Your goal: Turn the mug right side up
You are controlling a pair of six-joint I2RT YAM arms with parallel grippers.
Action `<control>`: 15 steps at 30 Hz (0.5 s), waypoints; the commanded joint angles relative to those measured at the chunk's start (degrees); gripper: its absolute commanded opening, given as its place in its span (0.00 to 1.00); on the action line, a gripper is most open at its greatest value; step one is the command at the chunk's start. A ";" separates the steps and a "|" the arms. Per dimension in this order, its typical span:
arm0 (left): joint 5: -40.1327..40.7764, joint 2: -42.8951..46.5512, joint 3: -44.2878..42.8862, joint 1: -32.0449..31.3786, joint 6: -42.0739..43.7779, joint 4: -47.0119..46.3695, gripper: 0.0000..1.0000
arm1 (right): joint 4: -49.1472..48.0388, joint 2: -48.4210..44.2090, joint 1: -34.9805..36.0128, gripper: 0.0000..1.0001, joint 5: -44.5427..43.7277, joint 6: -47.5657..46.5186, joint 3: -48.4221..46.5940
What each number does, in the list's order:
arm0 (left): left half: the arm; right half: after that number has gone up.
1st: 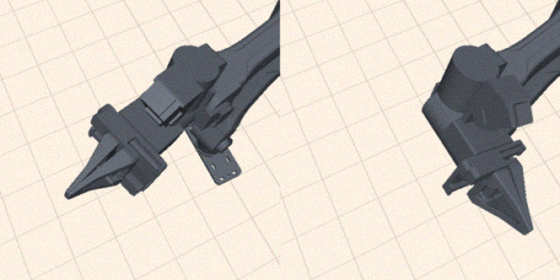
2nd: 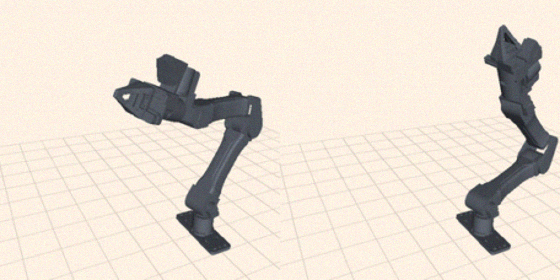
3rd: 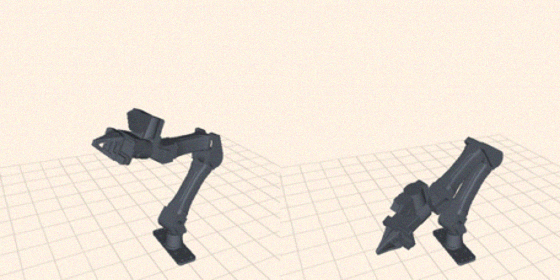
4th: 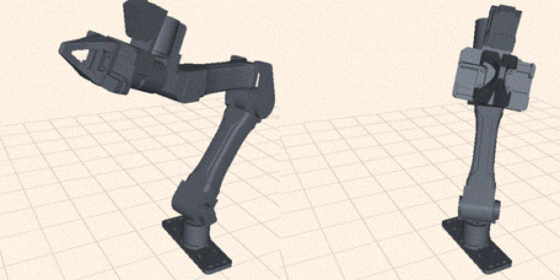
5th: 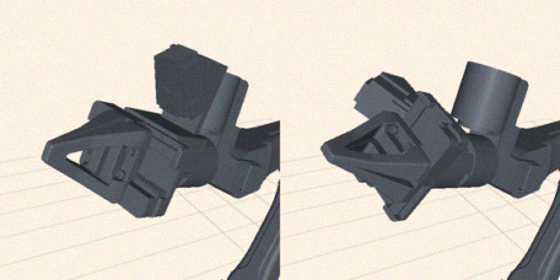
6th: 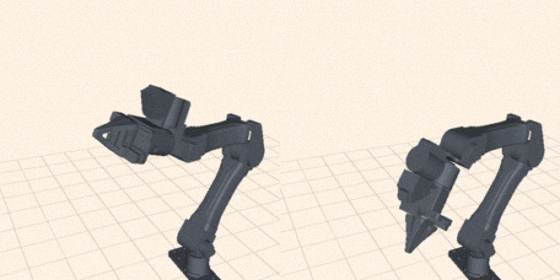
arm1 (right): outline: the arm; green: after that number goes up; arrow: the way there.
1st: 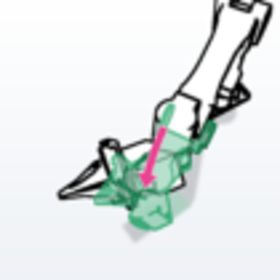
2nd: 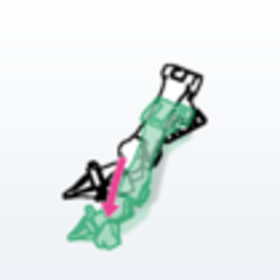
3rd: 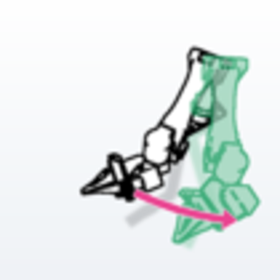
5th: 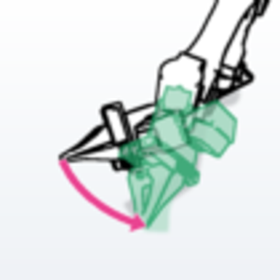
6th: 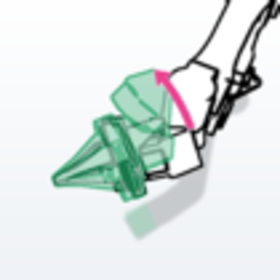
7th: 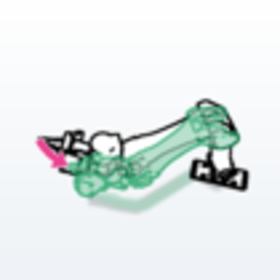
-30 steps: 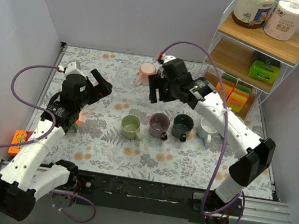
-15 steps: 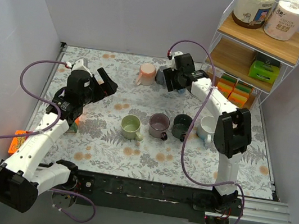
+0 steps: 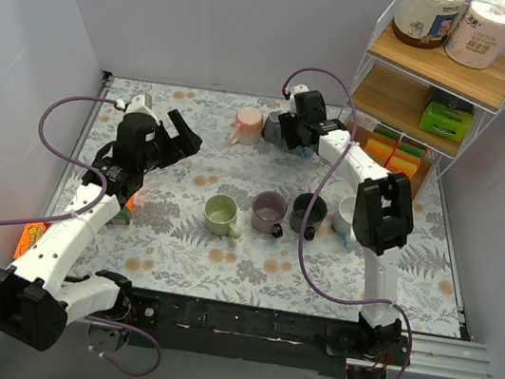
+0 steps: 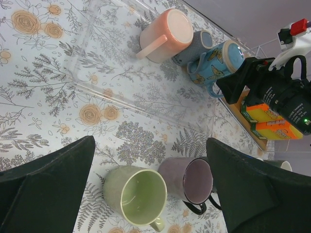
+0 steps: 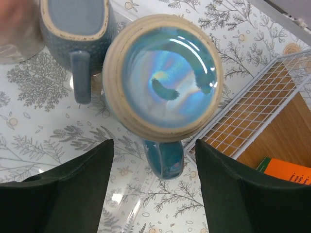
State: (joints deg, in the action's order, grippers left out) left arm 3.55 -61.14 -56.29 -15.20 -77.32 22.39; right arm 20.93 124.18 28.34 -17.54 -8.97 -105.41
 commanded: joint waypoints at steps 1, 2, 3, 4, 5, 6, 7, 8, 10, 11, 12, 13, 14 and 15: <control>-0.56 0.15 -2.50 -0.09 1.03 0.37 0.98 | -4.40 1.06 -1.18 0.72 0.75 0.01 -2.35; -0.39 -0.03 -2.59 0.00 1.20 0.55 0.98 | -4.40 1.32 -1.53 0.72 1.45 0.27 -2.44; -0.39 0.06 -2.59 -0.09 1.21 0.72 0.98 | -4.14 1.68 -1.79 0.71 1.63 0.62 -2.87; -0.21 0.15 -2.68 -0.09 1.29 0.90 0.98 | -3.88 1.85 -1.97 0.71 1.63 0.80 -3.14; -0.21 0.15 -2.77 -0.09 1.29 0.99 0.98 | -3.79 2.29 -2.41 0.71 1.63 1.23 -3.14; -0.21 0.15 -2.86 -0.09 1.29 1.16 0.98 | -3.79 2.47 -2.50 0.71 2.15 1.32 -3.05; -0.21 0.32 -2.94 -0.09 1.38 1.25 0.98 | -3.96 2.82 -2.76 0.71 2.77 1.41 -2.96; -0.12 0.24 -2.86 -0.09 1.29 1.34 0.98 | -3.97 3.00 -2.85 0.70 3.47 1.41 -3.14; -0.21 0.24 -2.86 -0.09 1.29 1.51 0.98 | -3.53 3.61 -3.02 0.68 4.18 1.68 -3.49; -0.12 0.24 -2.94 -0.09 1.29 1.60 0.98 | -3.44 3.70 -3.20 0.68 4.62 2.03 -3.49; -0.04 0.32 -2.95 -0.09 1.21 1.69 0.98 | -3.52 3.79 -3.20 0.67 4.62 2.20 -3.23; -0.12 0.32 -2.95 -0.09 1.21 1.69 0.98 | -3.87 3.70 -3.20 0.65 4.71 2.38 -2.79; -0.04 0.32 -2.86 -0.09 1.21 1.60 0.98 | -3.96 3.61 -3.29 0.63 4.97 2.47 -2.18; -0.12 0.41 -2.68 -0.09 1.12 1.69 0.98 | -4.23 3.70 -3.29 0.63 4.71 2.73 -2.00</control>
State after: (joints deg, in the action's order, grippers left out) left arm 3.55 -61.45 -57.19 -15.20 -76.88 23.24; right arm 19.18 127.94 25.45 -13.52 -7.35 -106.32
